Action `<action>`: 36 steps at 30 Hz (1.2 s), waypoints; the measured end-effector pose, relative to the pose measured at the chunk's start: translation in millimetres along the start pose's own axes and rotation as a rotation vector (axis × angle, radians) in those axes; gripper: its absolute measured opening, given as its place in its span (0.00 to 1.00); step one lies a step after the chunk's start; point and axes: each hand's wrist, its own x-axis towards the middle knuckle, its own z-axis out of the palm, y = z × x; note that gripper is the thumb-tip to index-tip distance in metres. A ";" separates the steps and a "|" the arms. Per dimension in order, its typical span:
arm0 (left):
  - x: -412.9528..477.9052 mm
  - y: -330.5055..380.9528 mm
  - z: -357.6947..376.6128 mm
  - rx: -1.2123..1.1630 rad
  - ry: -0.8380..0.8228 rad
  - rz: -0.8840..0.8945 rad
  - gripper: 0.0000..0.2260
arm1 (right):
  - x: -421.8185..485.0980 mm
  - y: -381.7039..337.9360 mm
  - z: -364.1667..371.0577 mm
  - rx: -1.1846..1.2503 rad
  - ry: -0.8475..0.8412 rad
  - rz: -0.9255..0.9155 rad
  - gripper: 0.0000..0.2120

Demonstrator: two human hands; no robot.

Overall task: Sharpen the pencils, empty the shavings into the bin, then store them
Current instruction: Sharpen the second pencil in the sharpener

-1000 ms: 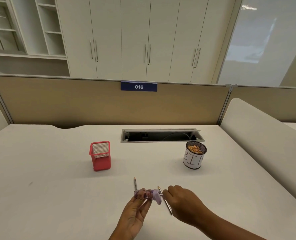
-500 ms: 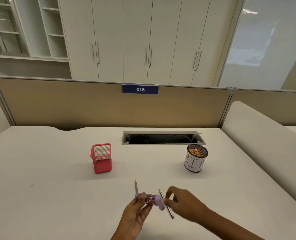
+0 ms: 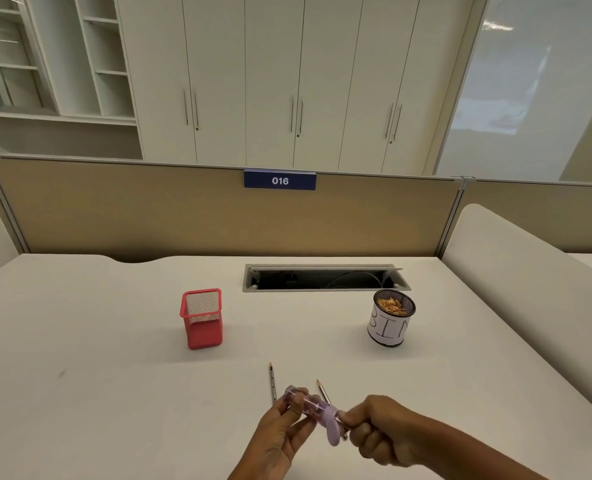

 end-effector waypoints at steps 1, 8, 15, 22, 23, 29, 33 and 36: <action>0.3 -1.4 -0.8 0.002 0.001 -0.007 0.06 | -1.4 -0.5 -0.8 0.040 -0.049 0.054 0.28; 10.0 2.3 -8.4 -0.090 0.086 0.065 0.06 | -7.9 -3.2 13.6 -1.113 0.538 -0.659 0.11; 10.7 0.1 -8.6 -0.118 0.088 0.047 0.08 | -4.6 1.9 14.4 -1.782 0.740 -0.891 0.13; 7.8 -3.4 -10.9 -0.015 0.081 0.049 0.06 | 5.0 -2.5 0.7 -0.074 -0.006 0.004 0.18; 7.0 -2.3 -9.7 -0.011 0.078 0.048 0.06 | 4.1 -3.1 -1.3 -0.012 -0.044 0.037 0.18; 10.4 -0.1 -6.0 -0.033 0.113 0.102 0.05 | 1.0 3.9 6.2 -1.213 0.447 -0.633 0.11; 8.3 -4.9 -0.8 -0.068 0.104 0.105 0.06 | 5.5 10.5 4.9 -1.672 0.739 -0.936 0.30; 8.5 -6.4 1.9 -0.081 0.098 0.082 0.06 | 0.0 7.7 12.4 -1.754 0.750 -0.857 0.20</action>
